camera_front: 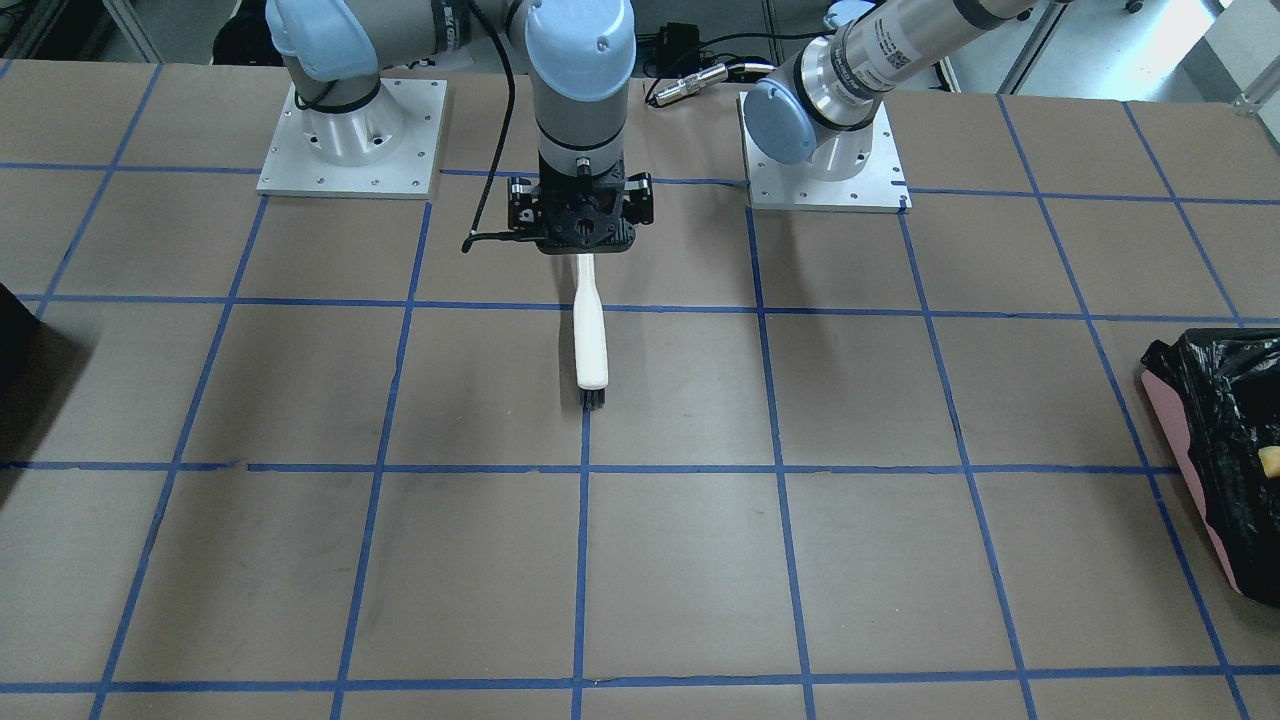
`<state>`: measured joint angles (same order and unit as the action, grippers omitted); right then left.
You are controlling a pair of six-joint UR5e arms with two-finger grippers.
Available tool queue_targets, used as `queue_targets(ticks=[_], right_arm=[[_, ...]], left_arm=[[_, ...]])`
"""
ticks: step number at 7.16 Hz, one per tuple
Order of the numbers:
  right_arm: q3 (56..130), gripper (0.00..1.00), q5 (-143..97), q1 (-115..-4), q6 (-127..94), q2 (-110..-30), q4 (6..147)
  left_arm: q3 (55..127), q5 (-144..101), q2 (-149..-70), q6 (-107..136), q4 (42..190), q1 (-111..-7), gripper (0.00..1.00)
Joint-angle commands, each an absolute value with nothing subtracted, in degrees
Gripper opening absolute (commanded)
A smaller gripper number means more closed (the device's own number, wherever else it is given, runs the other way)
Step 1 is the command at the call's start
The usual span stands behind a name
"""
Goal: Sweep and dump trash in nearest bin
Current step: 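Lay the brush down and raise the right gripper away, then bring the empty dustpan back over the table with the left gripper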
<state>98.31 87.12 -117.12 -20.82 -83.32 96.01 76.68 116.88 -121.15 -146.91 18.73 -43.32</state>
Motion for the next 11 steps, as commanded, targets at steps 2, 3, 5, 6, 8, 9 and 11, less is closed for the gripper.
queue_targets(ticks=[2, 3, 5, 6, 8, 9, 11], right_arm=[[94.59, 1.00, 92.44, -105.34, -8.03, -91.13, 94.75], [92.48, 1.00, 92.72, -99.55, -6.17, -91.23, 92.48], [87.31, 1.00, 92.99, -93.27, 1.80, -90.97, 90.80], [83.53, 1.00, 93.34, -92.47, 2.54, -89.66, 87.40], [82.00, 1.00, 92.56, -92.72, 1.68, -87.99, 85.96], [82.18, 1.00, 92.37, -92.72, 1.58, -87.20, 86.22], [82.53, 1.00, 93.68, -92.72, 1.58, -86.92, 88.41]], left_arm=[[76.20, 115.58, -115.43, -138.04, 30.42, -48.50, 0.00], [76.38, 113.49, -112.96, -132.51, 36.50, -49.91, 0.00], [77.16, 110.49, -109.62, -111.11, 49.16, -57.17, 0.00], [77.25, 110.22, -108.73, -100.91, 54.09, -61.39, 0.00], [77.69, 104.71, -108.63, -80.00, 61.05, -68.17, 0.00], [79.44, 103.55, -108.81, -67.54, 62.13, -71.94, 0.00], [83.74, 100.22, -108.81, -42.22, 62.66, -81.34, 0.00]])
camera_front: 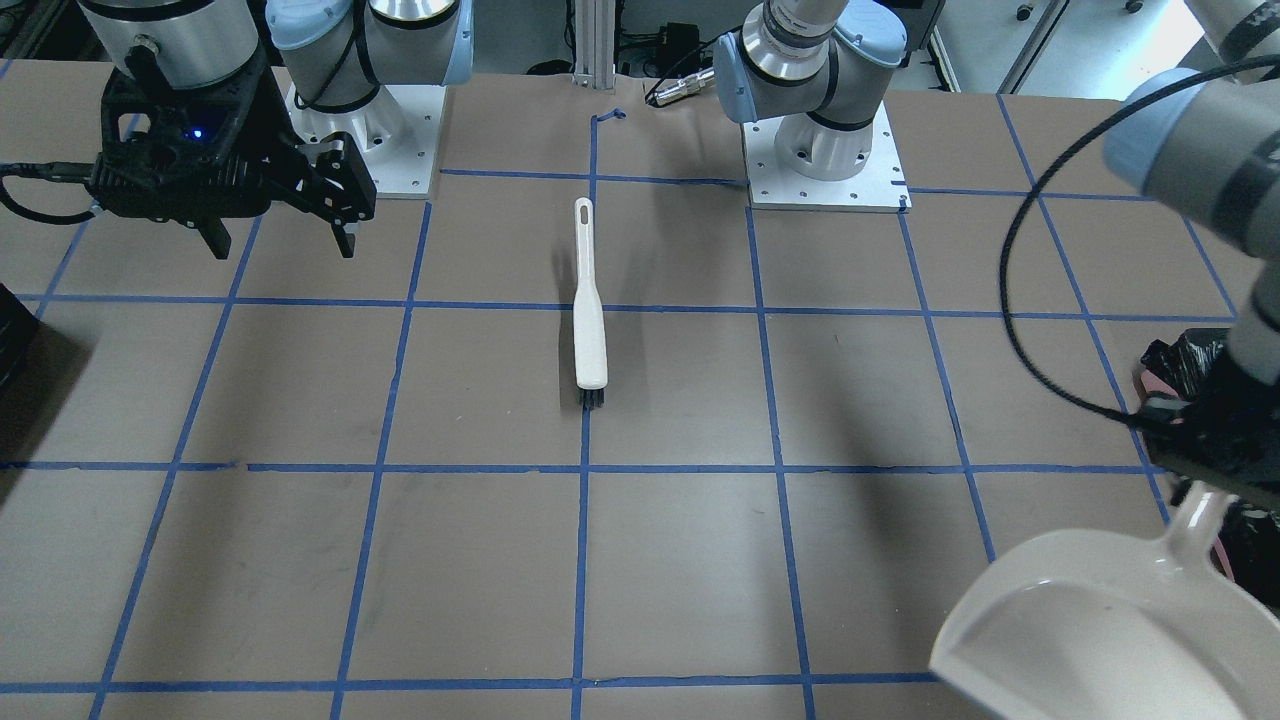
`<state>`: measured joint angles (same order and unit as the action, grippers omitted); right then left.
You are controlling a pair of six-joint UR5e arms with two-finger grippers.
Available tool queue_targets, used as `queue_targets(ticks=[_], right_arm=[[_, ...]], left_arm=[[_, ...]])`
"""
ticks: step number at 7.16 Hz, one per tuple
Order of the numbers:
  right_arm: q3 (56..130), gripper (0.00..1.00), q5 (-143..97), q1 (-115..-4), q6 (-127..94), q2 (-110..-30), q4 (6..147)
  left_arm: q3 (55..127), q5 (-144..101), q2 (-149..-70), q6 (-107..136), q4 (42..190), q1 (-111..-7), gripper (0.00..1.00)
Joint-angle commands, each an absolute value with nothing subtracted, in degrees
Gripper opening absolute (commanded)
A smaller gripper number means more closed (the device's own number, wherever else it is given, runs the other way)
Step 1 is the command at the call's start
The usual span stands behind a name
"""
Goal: Sweep and dump trash in nearest bin
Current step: 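Bring the empty dustpan back over the table with the left gripper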
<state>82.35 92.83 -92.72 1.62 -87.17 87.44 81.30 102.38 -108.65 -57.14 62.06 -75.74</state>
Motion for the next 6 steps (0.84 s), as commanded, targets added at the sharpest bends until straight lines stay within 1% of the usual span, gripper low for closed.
queue_targets(ticks=[1, 3, 5, 6], right_arm=[[82.53, 1.00, 93.69, -92.72, 1.50, -87.10, 88.59], [82.62, 1.00, 93.78, -92.72, 1.49, -86.92, 88.68], [82.62, 1.00, 93.87, -92.37, 2.11, -86.84, 88.51], [82.62, 1.00, 95.00, -92.20, 2.46, -86.84, 88.33]], left_arm=[[85.41, 100.11, -109.33, -32.53, 62.93, -85.74, 0.00], [86.31, 92.95, -110.74, -12.67, 67.74, -91.30, 0.00], [86.31, 91.41, -112.58, -4.61, 71.52, -94.99, 0.00], [86.31, 91.41, -113.81, 1.17, 72.15, -98.49, 0.00]])
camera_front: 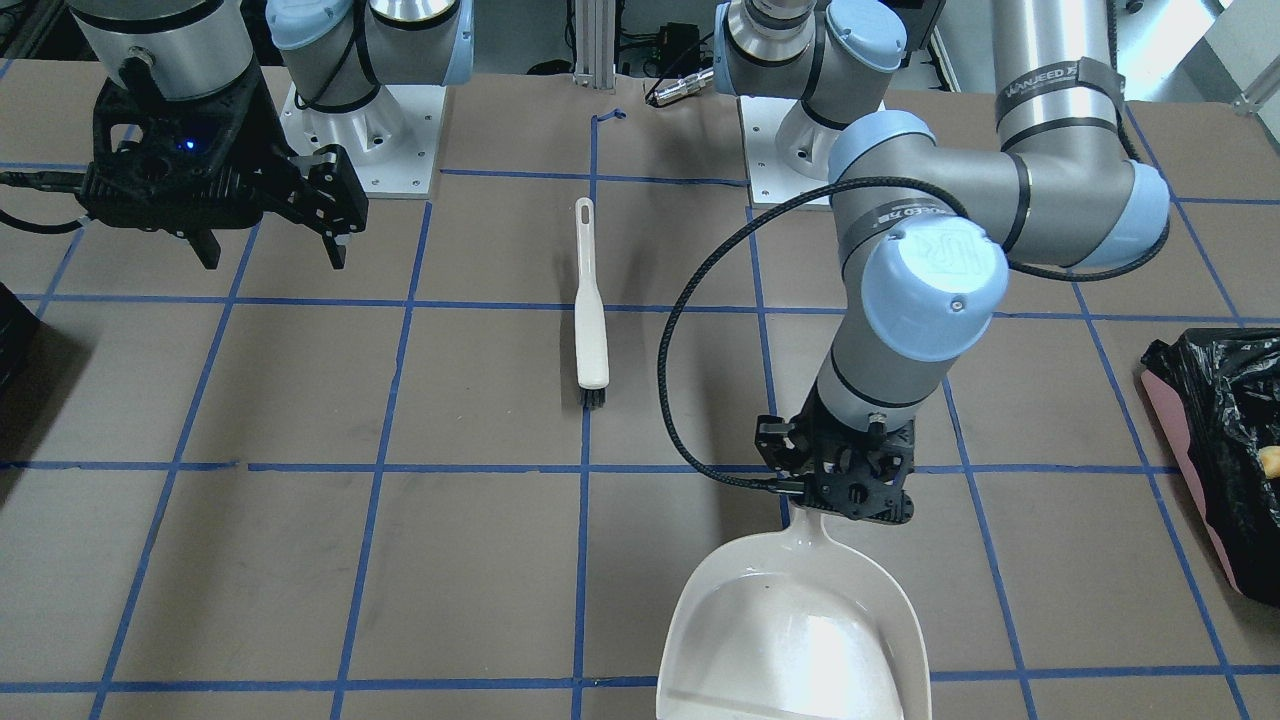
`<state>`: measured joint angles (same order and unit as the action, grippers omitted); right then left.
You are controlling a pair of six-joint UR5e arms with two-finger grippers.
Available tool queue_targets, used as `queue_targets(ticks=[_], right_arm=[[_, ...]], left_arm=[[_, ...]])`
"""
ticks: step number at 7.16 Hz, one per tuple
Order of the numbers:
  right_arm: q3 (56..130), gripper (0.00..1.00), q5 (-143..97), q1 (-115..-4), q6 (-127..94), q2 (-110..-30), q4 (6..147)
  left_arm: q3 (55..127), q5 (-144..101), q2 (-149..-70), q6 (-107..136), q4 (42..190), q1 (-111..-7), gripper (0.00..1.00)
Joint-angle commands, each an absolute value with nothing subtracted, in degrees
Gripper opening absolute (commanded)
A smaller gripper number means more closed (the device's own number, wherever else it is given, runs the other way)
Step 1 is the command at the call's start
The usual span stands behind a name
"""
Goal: Sweep and dump trash in nearest bin
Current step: 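Bring the empty dustpan back over the table with the left gripper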
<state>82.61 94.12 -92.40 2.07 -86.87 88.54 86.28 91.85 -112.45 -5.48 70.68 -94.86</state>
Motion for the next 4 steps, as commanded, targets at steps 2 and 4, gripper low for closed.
queue_targets(ticks=[2, 4], right_arm=[[82.62, 1.00, 95.98, -92.20, 2.55, -86.84, 88.51], [82.62, 1.00, 95.98, -92.20, 2.64, -86.84, 88.59]], left_arm=[[86.22, 91.32, -114.95, 5.35, 71.98, -104.74, 0.00], [86.13, 91.23, -116.53, 5.80, 71.37, -107.83, 0.00]])
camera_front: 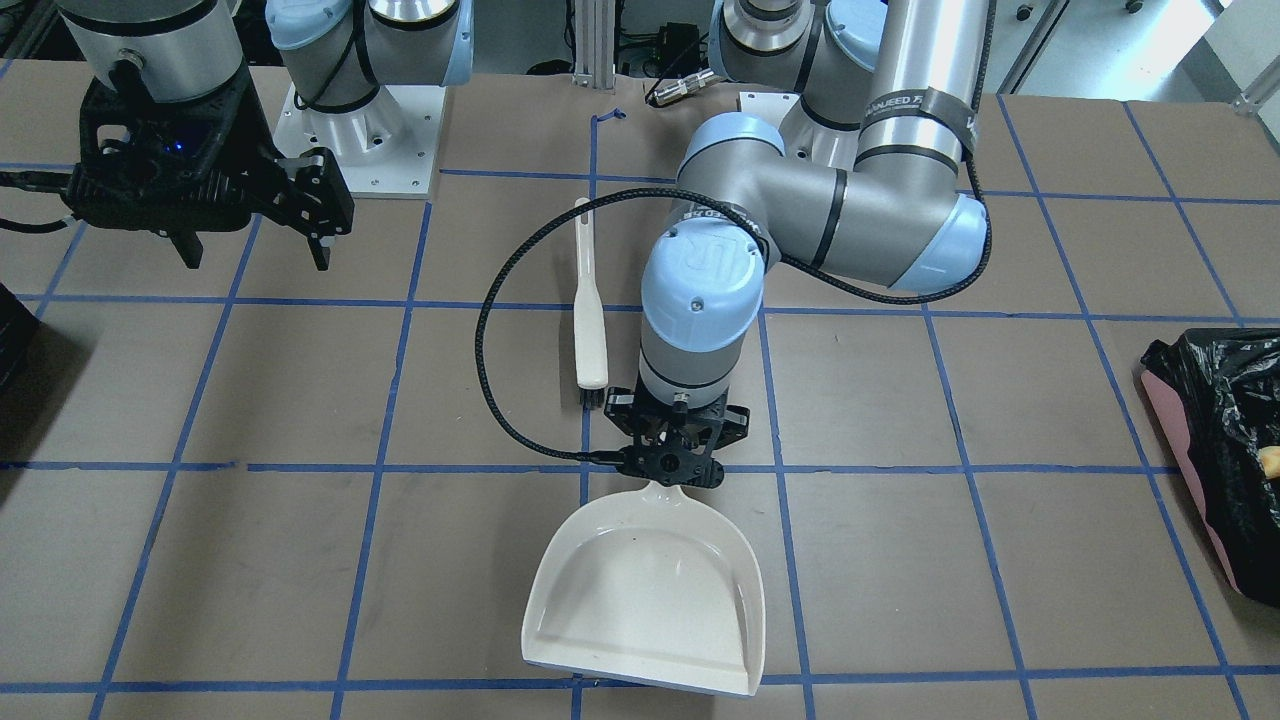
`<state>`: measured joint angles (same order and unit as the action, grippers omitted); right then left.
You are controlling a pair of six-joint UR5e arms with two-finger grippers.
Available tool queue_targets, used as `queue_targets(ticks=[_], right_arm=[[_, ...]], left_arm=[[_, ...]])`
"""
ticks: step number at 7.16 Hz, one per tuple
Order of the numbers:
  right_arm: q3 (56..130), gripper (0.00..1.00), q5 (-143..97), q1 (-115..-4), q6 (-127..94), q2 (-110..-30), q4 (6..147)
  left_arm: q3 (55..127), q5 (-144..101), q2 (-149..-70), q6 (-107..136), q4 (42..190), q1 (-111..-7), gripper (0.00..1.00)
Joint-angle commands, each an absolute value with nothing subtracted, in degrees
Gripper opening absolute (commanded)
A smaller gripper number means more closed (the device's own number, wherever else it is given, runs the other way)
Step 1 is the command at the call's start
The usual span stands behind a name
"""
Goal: Sweep and dump trash in nearest bin
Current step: 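Bring the empty dustpan back over the table with the left gripper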
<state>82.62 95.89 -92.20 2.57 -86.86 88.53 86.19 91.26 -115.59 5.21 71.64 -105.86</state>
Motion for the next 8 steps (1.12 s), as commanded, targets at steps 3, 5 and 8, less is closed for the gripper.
queue_targets(ticks=[3, 5, 8], right_arm=[[82.62, 1.00, 95.98, -92.20, 2.64, -86.84, 88.51], [82.62, 1.00, 95.98, -92.20, 2.72, -86.84, 88.68], [82.62, 1.00, 95.98, -92.20, 2.72, -86.84, 88.59]], left_arm=[[86.13, 89.03, -118.82, 9.13, 70.84, -110.38, 0.00], [86.04, 89.03, -119.70, 11.34, 70.58, -111.36, 0.00], [85.87, 88.95, -120.23, 12.30, 70.22, -111.71, 0.00]])
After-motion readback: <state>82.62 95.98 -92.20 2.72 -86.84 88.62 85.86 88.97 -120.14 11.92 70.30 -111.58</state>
